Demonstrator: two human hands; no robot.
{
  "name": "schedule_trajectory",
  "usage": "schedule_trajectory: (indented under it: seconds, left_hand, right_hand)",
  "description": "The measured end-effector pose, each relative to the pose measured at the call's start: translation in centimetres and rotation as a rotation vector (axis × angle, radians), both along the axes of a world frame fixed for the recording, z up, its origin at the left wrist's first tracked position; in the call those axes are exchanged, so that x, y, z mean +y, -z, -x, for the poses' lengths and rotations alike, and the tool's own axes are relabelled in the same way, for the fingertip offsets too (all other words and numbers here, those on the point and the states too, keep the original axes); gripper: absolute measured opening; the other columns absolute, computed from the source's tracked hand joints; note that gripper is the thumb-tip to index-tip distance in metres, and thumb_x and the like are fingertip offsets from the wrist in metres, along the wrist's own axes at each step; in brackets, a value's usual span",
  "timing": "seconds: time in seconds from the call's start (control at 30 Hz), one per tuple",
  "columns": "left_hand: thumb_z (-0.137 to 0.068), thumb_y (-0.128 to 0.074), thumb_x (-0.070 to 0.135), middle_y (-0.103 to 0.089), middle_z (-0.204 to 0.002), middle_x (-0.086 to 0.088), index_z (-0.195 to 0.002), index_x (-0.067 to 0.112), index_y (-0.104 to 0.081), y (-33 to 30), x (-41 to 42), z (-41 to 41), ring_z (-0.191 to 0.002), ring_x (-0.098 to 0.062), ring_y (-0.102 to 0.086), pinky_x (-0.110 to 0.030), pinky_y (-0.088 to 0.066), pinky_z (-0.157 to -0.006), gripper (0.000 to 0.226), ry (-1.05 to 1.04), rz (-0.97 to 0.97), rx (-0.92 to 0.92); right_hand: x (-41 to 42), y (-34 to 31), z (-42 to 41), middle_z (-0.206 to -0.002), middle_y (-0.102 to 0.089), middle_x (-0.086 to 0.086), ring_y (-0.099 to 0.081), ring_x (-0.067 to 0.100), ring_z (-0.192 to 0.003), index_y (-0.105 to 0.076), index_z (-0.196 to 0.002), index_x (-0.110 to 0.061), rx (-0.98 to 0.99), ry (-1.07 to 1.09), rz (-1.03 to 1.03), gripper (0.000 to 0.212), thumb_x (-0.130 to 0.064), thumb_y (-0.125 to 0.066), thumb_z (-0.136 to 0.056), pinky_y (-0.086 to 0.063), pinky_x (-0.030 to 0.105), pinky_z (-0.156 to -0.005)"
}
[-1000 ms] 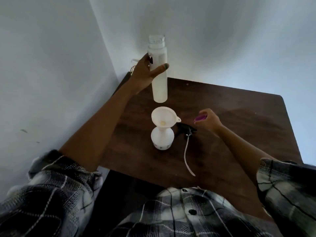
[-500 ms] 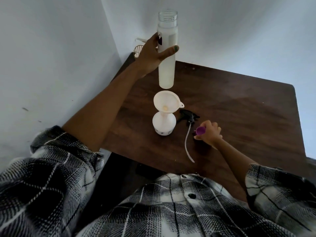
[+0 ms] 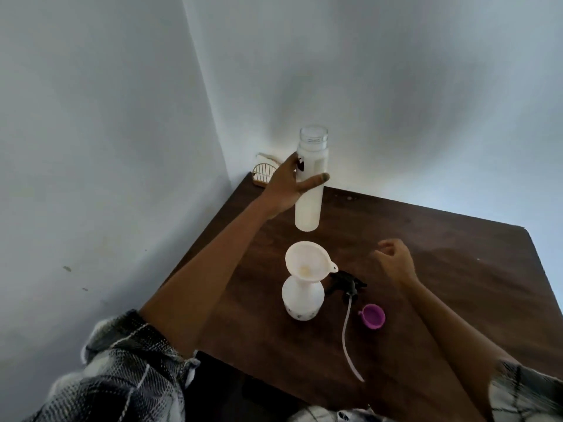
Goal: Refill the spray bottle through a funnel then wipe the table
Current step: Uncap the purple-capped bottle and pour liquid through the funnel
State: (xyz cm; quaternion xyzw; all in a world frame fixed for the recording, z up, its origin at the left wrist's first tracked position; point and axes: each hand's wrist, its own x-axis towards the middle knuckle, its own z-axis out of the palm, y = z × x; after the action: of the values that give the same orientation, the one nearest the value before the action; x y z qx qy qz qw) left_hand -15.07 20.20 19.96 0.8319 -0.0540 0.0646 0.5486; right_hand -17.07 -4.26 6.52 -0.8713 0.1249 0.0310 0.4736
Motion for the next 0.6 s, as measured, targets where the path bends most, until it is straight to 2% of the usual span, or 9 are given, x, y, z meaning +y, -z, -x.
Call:
schedule_trajectory:
  seconds: [0.07,0.13,0.2,0.27,0.3,0.37,0.5,0.6]
  left_hand:
    - [-0.079,-0.072,0.033,-0.061,-0.116,0.001,-0.126,0.017,-0.049,-0.4,-0.3,-0.2,-0.104,-0.016,-0.059,-0.030,-0.050,-0.088,0.055,-0.001,-0.004,-0.022]
    - [-0.079,-0.072,0.033,-0.059,-0.113,0.004,-0.125,0.017,-0.049,-0.4,-0.6,-0.4,-0.101,-0.014,-0.057,-0.025,-0.048,-0.084,0.054,0.007,0.003,-0.010]
    - [-0.080,-0.071,0.032,-0.058,-0.111,0.005,-0.125,0.018,-0.048,-0.6,-1.0,-0.4,-0.101,-0.013,-0.056,-0.022,-0.047,-0.082,0.052,0.007,0.011,-0.006]
    - [-0.080,-0.071,0.029,-0.058,-0.112,0.004,-0.126,0.017,-0.048,-0.8,-1.4,-0.5,-0.104,-0.014,-0.056,-0.030,-0.050,-0.089,0.053,0.015,0.035,-0.006]
    - [-0.081,-0.071,0.028,-0.056,-0.113,0.004,-0.127,0.015,-0.047,-1.2,-1.6,-0.4,-0.104,-0.014,-0.055,-0.031,-0.049,-0.090,0.054,0.016,0.046,-0.009]
    - [-0.082,-0.070,0.027,-0.053,-0.116,0.001,-0.129,0.012,-0.045,-1.6,-1.9,-0.3,-0.106,-0.014,-0.053,-0.027,-0.046,-0.089,0.055,0.014,0.046,-0.009]
    - [-0.081,-0.071,0.029,-0.051,-0.121,-0.007,-0.125,0.012,-0.045,-1.0,-2.0,-0.3,-0.112,-0.021,-0.053,-0.032,-0.048,-0.092,0.054,0.059,0.050,-0.022]
    - [-0.083,-0.069,0.027,-0.046,-0.128,-0.008,-0.130,0.015,-0.039,-0.7,-1.9,0.2,-0.115,-0.019,-0.050,-0.030,-0.047,-0.094,0.057,0.087,0.025,0.010]
  right_hand:
    - [1.9,-3.4,-1.7,-0.115,-0.054,0.011,-0.054,0.023,-0.101,-0.048,-0.121,-0.015,0.015,-0.169,-0.209,0.049,-0.017,-0.072,-0.079,-0.046,0.034,-0.081]
    - [4.2,-6.5,-2.8,-0.121,-0.047,0.007,-0.049,0.021,-0.110,-0.037,-0.133,-0.018,0.033,-0.328,-0.286,0.069,-0.020,-0.076,-0.076,-0.044,0.031,-0.086]
    - [6.3,-9.0,-3.7,-0.126,-0.046,0.004,-0.047,0.021,-0.116,-0.030,-0.136,-0.022,-0.004,-0.446,-0.328,0.081,-0.021,-0.079,-0.072,-0.044,0.034,-0.095]
    - [8.3,-10.7,-4.2,-0.125,-0.049,0.003,-0.053,0.017,-0.112,-0.026,-0.136,-0.021,-0.084,-0.520,-0.372,0.086,-0.015,-0.081,-0.070,-0.049,0.028,-0.089]
    - [9.2,-11.3,-4.5,-0.124,-0.050,0.003,-0.055,0.015,-0.109,-0.026,-0.136,-0.017,-0.147,-0.540,-0.363,0.087,-0.010,-0.081,-0.069,-0.051,0.023,-0.082]
    - [10.6,-12.0,-4.9,-0.122,-0.052,0.003,-0.056,0.014,-0.108,-0.028,-0.135,-0.012,-0.272,-0.531,-0.357,0.089,-0.004,-0.082,-0.065,-0.054,0.021,-0.075]
    - [11.4,-12.1,-4.9,-0.113,-0.061,0.006,-0.063,0.018,-0.101,-0.043,-0.125,-0.014,-0.380,-0.453,-0.368,0.069,-0.018,-0.080,-0.067,-0.057,0.036,-0.081]
    - [11.3,-11.9,-4.0,-0.108,-0.065,0.006,-0.065,0.020,-0.097,-0.051,-0.119,-0.013,-0.381,-0.431,-0.414,0.056,-0.007,-0.077,-0.070,-0.057,0.039,-0.082]
